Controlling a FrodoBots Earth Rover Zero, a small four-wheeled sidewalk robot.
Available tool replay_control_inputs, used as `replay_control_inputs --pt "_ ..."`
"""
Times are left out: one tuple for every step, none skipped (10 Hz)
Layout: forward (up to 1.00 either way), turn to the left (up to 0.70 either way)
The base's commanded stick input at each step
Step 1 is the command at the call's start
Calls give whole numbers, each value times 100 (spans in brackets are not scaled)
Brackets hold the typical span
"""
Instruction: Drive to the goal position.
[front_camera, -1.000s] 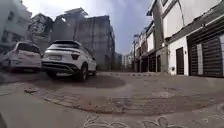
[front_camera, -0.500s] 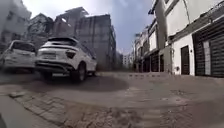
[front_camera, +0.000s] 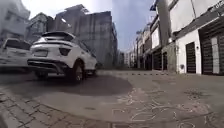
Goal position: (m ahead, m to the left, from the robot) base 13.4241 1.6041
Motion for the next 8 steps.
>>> replay_control_inputs --pt "100 -34" --pt "100 -34" --pt "100 2" --pt "100 6" --pt "100 6" --pt "100 6" --pt "100 6" --pt "100 6"
